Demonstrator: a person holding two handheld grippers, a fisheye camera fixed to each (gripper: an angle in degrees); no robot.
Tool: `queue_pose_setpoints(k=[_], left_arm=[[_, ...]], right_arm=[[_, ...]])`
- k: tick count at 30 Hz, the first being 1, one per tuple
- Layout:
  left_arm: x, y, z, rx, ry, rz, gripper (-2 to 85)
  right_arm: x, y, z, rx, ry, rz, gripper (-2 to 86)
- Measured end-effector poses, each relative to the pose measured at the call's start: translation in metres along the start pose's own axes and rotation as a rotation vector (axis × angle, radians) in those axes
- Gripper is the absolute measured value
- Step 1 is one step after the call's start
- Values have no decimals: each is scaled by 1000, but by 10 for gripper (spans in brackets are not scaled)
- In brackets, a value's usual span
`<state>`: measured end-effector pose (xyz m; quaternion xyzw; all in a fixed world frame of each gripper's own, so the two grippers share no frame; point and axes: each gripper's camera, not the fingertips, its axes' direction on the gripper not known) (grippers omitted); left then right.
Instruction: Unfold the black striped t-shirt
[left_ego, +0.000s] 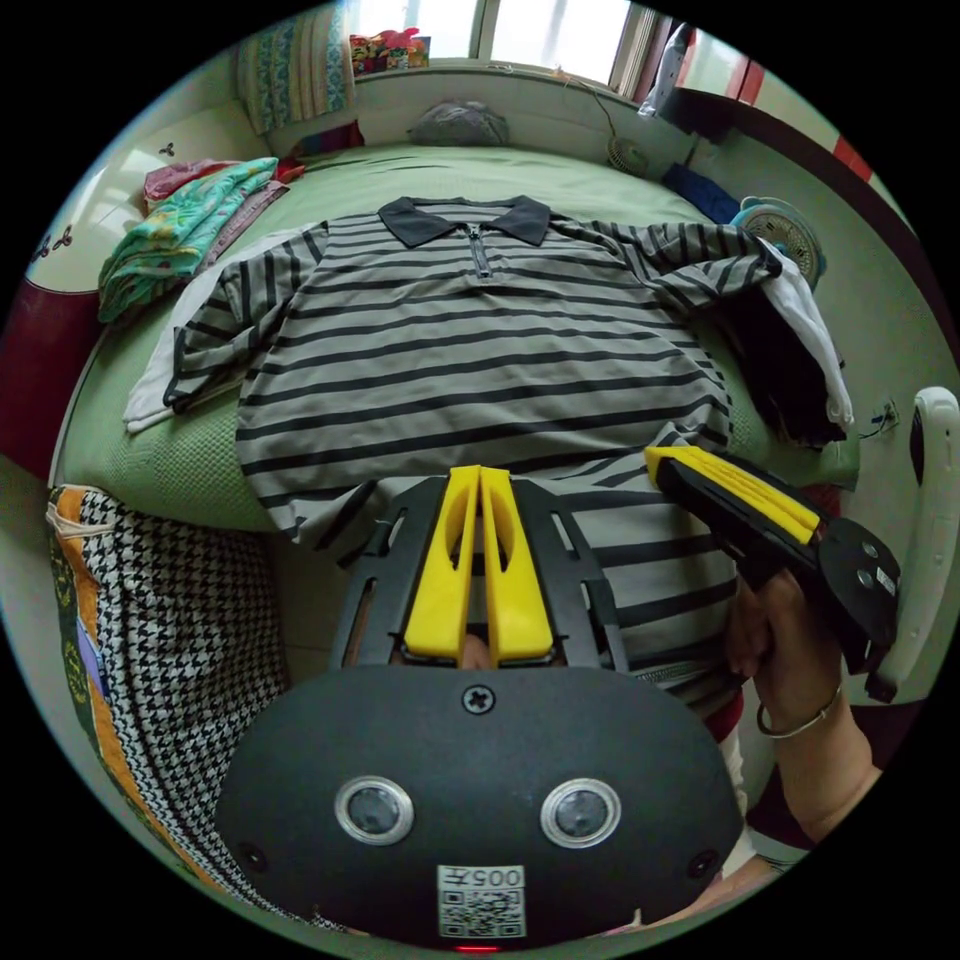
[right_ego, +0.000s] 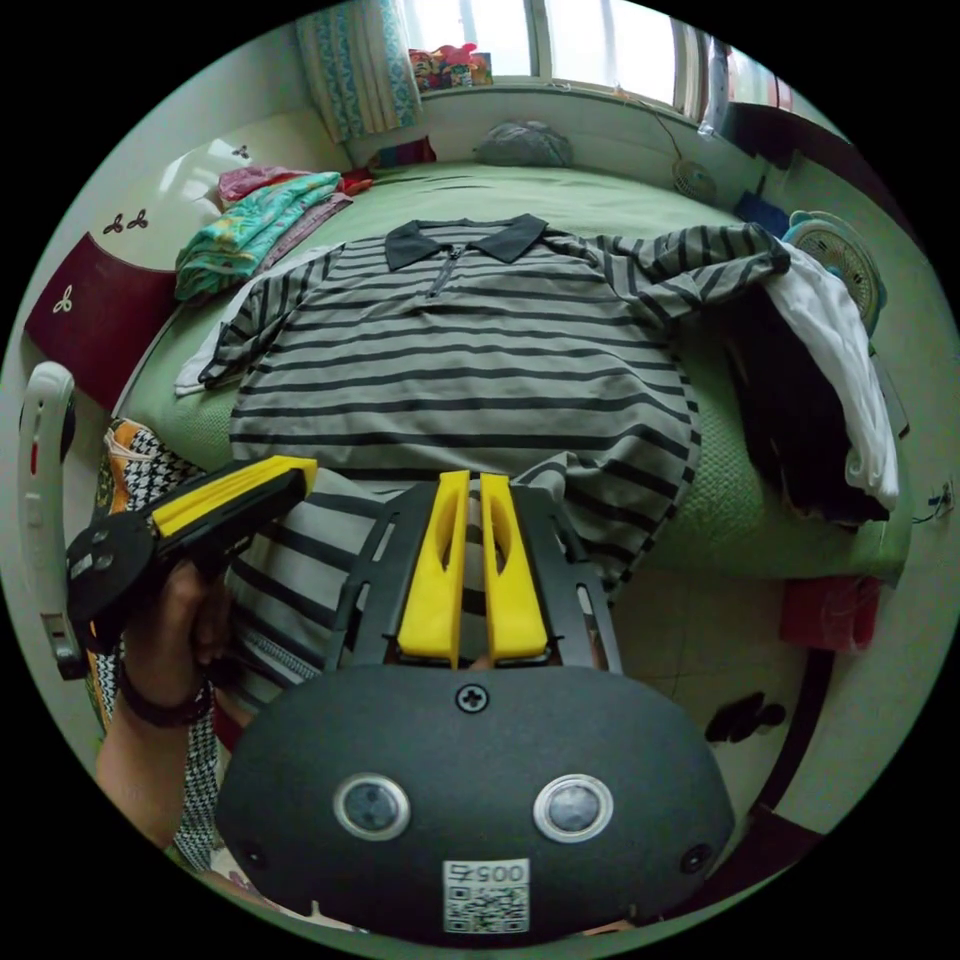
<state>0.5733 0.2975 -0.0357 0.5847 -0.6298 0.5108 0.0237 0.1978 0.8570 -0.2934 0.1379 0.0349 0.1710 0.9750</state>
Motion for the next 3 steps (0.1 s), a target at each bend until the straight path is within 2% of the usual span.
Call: queue_pose_setpoints(k=[3], left_arm=[[1, -1, 1, -1, -3, -7, -7]], right_arm=[[3, -1, -4, -7, -4, -3, -15]])
